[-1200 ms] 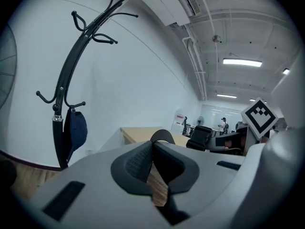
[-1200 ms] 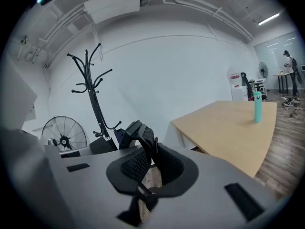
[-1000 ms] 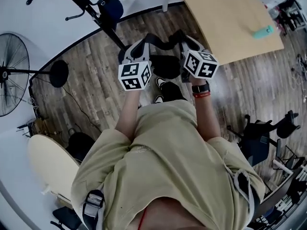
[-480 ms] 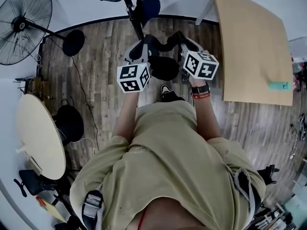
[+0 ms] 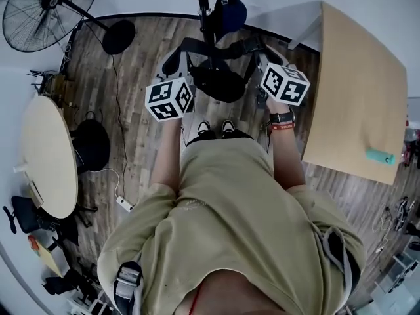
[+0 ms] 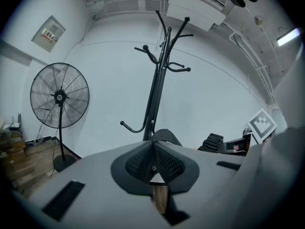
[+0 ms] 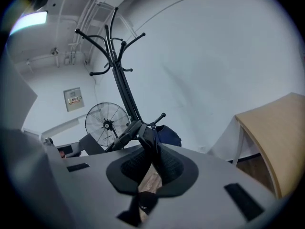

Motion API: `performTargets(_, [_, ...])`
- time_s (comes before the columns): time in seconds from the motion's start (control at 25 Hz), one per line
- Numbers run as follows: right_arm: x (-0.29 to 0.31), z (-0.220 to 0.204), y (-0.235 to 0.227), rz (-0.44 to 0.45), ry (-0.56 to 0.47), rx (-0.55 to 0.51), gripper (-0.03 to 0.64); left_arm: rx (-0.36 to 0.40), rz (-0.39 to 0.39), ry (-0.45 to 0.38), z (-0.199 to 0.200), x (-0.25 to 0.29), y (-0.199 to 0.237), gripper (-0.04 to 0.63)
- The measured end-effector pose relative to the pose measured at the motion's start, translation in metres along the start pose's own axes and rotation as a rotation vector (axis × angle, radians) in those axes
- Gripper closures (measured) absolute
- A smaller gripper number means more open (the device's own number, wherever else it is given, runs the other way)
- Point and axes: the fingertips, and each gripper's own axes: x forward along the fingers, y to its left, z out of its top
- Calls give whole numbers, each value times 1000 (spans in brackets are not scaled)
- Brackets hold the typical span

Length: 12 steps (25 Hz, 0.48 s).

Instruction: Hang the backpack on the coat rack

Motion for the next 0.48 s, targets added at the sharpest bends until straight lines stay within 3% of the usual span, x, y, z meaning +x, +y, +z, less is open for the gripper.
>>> performTargets(0.48, [55, 15, 1, -2, 6, 38, 571, -47, 50, -9, 19, 27, 65, 571])
